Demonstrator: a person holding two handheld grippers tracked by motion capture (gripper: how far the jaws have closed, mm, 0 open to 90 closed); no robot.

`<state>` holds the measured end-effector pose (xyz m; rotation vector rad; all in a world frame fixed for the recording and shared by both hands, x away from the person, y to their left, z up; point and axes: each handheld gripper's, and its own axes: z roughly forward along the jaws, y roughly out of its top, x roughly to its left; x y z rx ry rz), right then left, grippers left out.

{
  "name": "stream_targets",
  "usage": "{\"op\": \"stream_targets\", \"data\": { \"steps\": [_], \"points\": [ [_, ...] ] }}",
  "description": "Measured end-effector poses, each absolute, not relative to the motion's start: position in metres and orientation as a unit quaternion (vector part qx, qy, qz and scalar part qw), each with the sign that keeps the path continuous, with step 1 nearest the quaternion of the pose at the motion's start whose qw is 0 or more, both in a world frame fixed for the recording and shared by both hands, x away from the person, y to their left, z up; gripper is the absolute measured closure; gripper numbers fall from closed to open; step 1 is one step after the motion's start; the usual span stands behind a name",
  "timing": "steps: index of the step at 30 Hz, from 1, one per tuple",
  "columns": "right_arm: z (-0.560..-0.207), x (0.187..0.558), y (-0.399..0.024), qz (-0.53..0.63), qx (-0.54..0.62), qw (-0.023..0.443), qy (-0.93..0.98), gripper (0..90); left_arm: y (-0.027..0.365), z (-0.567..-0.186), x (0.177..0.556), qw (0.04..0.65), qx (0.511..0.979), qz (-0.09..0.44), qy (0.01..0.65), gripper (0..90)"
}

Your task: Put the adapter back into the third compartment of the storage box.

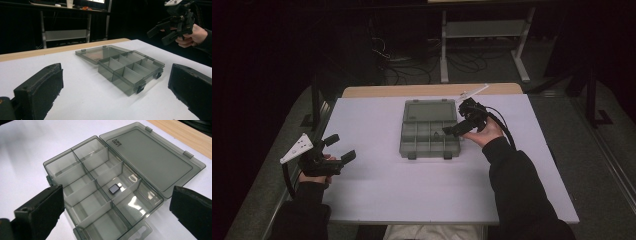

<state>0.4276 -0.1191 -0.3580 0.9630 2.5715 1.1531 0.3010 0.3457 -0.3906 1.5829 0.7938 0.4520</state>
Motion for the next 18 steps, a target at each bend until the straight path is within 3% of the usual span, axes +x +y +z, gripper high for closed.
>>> {"op": "stream_targets", "data": {
  "steps": [18],
  "points": [
    [-0.363, 0.409, -0.134, 0.400, 0.322, 0.077, 0.855, 0.0, 0.345, -0.391, 0.301, 0.610, 0.686, 0.196, 0.344, 0.0]
  ]
}}
